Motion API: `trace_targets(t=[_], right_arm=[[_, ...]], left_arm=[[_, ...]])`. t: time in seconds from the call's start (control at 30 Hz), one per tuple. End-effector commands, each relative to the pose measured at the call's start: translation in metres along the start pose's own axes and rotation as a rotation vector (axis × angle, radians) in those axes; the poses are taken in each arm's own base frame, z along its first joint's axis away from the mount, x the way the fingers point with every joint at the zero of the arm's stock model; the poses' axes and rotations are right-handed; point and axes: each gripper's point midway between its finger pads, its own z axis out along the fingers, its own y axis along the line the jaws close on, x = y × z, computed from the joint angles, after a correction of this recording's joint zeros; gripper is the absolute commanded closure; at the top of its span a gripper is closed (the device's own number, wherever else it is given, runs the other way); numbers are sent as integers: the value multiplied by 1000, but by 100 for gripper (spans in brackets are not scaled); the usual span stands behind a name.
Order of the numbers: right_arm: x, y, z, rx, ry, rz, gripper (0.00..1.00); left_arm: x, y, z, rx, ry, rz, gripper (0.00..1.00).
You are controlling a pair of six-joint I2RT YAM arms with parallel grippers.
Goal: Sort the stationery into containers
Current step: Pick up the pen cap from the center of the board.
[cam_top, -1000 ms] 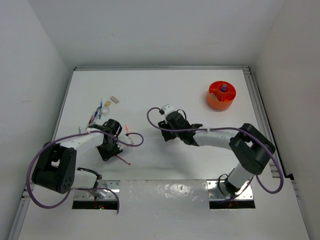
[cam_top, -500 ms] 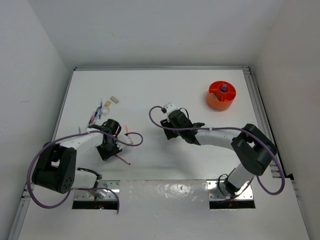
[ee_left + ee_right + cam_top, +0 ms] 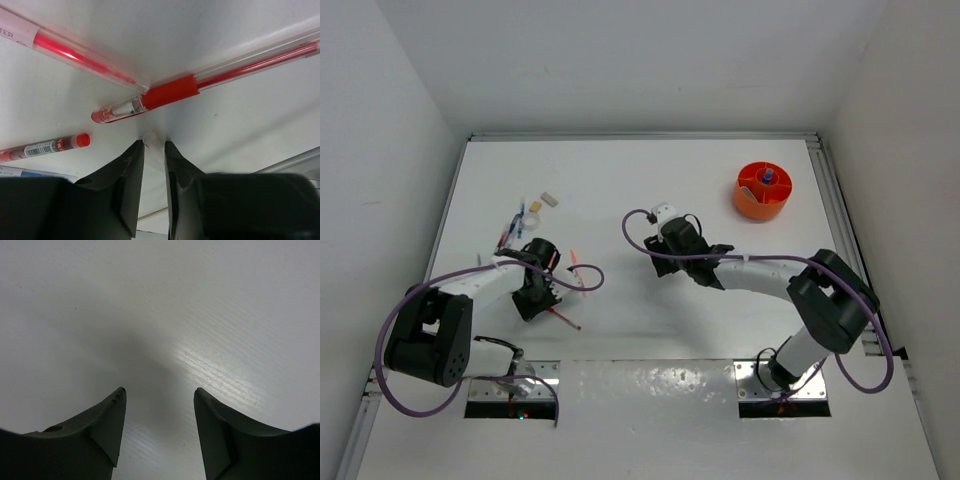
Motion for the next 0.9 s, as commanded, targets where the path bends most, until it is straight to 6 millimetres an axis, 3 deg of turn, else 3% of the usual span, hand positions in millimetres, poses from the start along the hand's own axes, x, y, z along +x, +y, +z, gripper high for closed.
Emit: trace_targets(t=[0.0,0.07,0.13,0.23,0.4,0.53,0.7,0.87], right_arm=[[-15,-7,-7,19,-58,4,44],[-14,-8,-7,19,-59,2,44],[-16,-11,-8,26,-64,3,44],[-18,-12,-9,28,-68,3,44],[-24,-10,-14,15,-82,-2,44],[-45,-4,-21,-14,-129,9,44],[-88,6,-34,-64,-216,38,44],[-117,22,-55,-163,-313,12,44]], left_arm=[[4,1,0,-1,-2,4,79],[4,1,2,2,0,8,82],[3,1,2,6,-1,5,94],[0,1,1,13,-11,-5,100],[-17,9,-16,-5,-79,-24,100],[-48,21,-53,-32,-234,-68,100],[-79,31,-102,-62,-422,-101,100],[-110,35,-169,-114,-692,-89,100]])
